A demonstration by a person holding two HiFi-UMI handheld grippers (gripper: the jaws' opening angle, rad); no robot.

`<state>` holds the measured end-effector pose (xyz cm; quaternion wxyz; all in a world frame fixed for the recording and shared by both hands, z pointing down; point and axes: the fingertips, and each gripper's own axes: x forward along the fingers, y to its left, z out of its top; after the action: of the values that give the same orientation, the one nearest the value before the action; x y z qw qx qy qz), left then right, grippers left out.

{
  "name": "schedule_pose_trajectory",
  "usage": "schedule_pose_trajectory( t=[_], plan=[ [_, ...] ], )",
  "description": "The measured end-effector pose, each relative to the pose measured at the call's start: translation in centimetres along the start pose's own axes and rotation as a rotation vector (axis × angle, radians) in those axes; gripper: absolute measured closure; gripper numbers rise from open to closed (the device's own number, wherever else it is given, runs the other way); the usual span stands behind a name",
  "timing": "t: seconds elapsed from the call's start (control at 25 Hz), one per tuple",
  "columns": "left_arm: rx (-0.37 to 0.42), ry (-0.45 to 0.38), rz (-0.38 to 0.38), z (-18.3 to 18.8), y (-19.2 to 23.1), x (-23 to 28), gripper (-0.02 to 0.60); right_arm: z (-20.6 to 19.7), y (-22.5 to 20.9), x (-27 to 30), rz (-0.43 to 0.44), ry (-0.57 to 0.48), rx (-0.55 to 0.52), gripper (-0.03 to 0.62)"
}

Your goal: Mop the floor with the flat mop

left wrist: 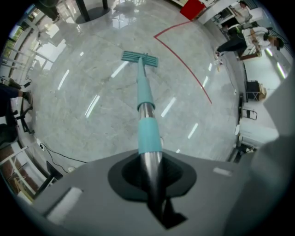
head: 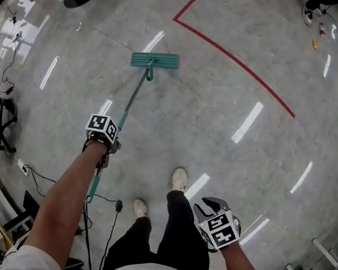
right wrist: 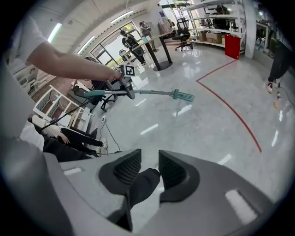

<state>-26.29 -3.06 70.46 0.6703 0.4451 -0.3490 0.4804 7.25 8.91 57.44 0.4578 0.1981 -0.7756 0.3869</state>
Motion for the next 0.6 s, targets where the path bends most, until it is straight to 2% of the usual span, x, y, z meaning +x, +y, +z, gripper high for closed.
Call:
schedule_pose_trajectory(
  t=[0.36,0.6],
  plan=[
    [0.006,-0.03,0.041,6.1,-0.5,-1.8,0.538,-0.3,-2.1,-1.0,-0.021,-0.004,0.045,0.473],
    [-0.009,-0.053,0.035,9.2,-1.8,-1.9,0.538,-0.8,-2.5,-1.2,-0.03,0.001,0.038,0.473]
  ],
)
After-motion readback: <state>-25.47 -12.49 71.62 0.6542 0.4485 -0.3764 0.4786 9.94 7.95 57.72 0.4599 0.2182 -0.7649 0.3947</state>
